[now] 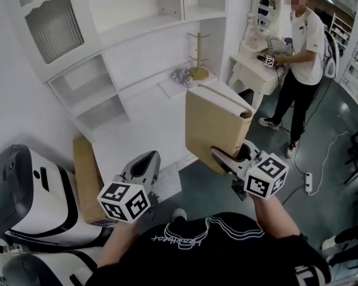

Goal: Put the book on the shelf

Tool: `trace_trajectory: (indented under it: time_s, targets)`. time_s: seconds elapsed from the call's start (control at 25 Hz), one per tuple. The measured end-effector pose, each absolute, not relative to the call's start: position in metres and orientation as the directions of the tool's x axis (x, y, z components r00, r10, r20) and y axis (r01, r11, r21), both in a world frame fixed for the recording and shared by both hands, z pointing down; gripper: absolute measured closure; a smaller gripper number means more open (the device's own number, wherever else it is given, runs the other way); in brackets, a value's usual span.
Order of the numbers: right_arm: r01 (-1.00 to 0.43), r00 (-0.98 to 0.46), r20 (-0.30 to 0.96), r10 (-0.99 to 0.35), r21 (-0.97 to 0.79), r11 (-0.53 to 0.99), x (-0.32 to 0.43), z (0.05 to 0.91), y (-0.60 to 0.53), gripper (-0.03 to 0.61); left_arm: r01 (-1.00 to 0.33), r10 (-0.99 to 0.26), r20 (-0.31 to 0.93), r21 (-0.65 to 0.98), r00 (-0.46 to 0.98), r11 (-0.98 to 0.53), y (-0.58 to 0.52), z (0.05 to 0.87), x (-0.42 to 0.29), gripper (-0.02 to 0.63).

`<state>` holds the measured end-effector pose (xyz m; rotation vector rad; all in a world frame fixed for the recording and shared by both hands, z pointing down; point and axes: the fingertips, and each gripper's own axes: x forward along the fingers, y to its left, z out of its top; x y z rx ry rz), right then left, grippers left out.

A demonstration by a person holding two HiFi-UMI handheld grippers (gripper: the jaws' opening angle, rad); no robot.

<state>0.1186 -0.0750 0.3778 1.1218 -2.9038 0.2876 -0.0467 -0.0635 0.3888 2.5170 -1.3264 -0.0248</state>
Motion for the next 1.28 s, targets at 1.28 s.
trace_trajectory:
  time_s: [1.28]
  targets:
    - [-0.692,-0.719,-0.083,-0.690,-0.004,0.722,0.016,0.248,-0.341,0.365,-0.840,-0.848,0.137,0.288,0.512,-0.460,-0.283,0.393,-0.175,0.611]
